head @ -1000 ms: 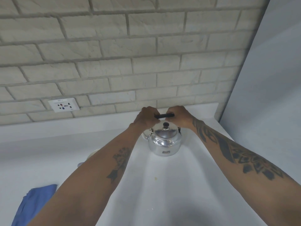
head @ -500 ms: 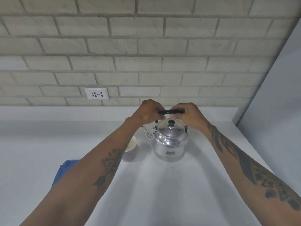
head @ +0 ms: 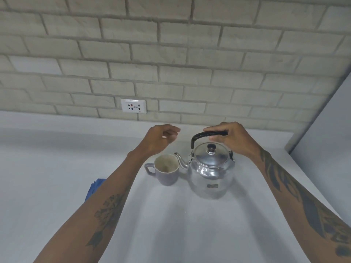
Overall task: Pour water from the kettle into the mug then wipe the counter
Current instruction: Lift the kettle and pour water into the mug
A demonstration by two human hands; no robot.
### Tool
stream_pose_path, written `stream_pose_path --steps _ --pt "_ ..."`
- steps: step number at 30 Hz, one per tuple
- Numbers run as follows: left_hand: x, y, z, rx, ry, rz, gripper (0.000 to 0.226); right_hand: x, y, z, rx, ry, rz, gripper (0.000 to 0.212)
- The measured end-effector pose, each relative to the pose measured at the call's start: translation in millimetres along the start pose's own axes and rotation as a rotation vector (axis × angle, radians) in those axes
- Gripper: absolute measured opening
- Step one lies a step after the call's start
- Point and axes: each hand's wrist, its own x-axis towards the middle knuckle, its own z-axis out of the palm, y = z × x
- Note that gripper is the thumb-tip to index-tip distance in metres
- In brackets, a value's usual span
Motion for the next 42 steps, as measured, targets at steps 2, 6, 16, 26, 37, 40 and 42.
stream_pose_path --steps 2,6,16,26,37,40,42 --pt "-15.2 -27.5 -11.3 0.085 0.064 -0.054 0.029 2.0 -5.0 0.3 -0.02 0.004 -0.011 0.031" --pt "-44.0 -84.3 -16.9 0.263 0.009 -0.252 0.035 8.3 -16.0 -0.9 -0.096 -0.021 -0.023 0.032" --pt "-63.5 -118.2 1.6 0.193 0.075 -0.335 0.015 22.3 -36.3 2.5 -0.265 -0.12 -0.047 0.032" --pt "-60.8 -118.9 3.7 0.18 0.118 -0.336 0.011 33.3 -52.8 1.3 -0.427 -0.193 -0.084 0.03" --pt "-61.4 -118.9 3.5 0.148 0.123 -0.326 0.009 42.8 -71.3 7.2 -0.522 -0.243 -0.049 0.028" --pt "-61.0 -118.9 3.9 0.147 0.125 -0.333 0.008 45.0 -75.8 10.4 -0.547 -0.259 -0.056 0.027" --pt "-60.5 -119.0 4.1 0.151 0.125 -0.333 0.009 46.9 -77.4 11.8 -0.558 -0.267 -0.059 0.027"
